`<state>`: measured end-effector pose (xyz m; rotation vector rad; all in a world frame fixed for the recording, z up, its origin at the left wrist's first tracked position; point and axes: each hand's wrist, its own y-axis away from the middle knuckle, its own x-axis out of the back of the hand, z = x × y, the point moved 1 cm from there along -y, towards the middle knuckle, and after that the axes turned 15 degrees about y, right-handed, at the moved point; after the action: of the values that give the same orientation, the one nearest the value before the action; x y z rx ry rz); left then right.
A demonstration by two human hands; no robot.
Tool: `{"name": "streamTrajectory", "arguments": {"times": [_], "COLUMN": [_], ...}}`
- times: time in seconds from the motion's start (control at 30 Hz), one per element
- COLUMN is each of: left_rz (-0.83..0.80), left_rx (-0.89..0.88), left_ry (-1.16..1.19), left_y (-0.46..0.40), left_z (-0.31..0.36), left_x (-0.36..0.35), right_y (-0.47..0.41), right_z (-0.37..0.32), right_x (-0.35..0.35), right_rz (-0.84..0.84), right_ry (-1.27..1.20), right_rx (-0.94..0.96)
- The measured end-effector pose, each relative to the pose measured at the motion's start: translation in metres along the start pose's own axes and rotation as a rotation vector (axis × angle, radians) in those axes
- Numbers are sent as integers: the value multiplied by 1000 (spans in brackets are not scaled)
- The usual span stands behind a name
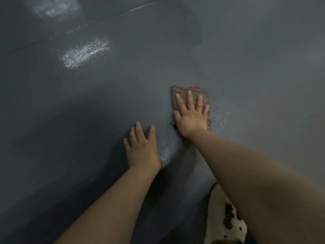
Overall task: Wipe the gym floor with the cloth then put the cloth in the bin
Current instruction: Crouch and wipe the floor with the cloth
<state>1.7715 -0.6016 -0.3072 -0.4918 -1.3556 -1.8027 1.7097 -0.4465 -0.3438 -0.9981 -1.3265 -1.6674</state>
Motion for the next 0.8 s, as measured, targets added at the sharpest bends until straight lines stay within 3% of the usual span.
{"name": "streamTrajectory", "arguments": {"times": [0.1, 0.17, 0.37, 0.5, 0.57, 0.7, 0.8], "left_rz": [-21, -24, -12, -59, -84, -90, -86], "left_rx": [-22, -8, 14, 14, 5, -3, 5], "left_ry": [-38, -54, -122, -144, -148, -141, -116], "left_y": [-11, -17, -22, -23, -22, -22, -23], "left_z": [3, 6, 16, 17, 17, 17, 19], "left_x": [5, 6, 2, 4, 7, 8, 7], "right_y": [19, 39, 8, -38, -53, -42, -11], "right_z": [10, -7, -30, -17, 2, 47, 34], "right_x": [-11, -17, 1, 19, 21, 4, -12], "right_rz": [-6, 0, 22, 9, 9, 3, 51], "right_ry": [-75, -97, -23, 19, -6, -177, -227], "right_rx": [-189, -219, 106, 185, 100, -305, -506]}}
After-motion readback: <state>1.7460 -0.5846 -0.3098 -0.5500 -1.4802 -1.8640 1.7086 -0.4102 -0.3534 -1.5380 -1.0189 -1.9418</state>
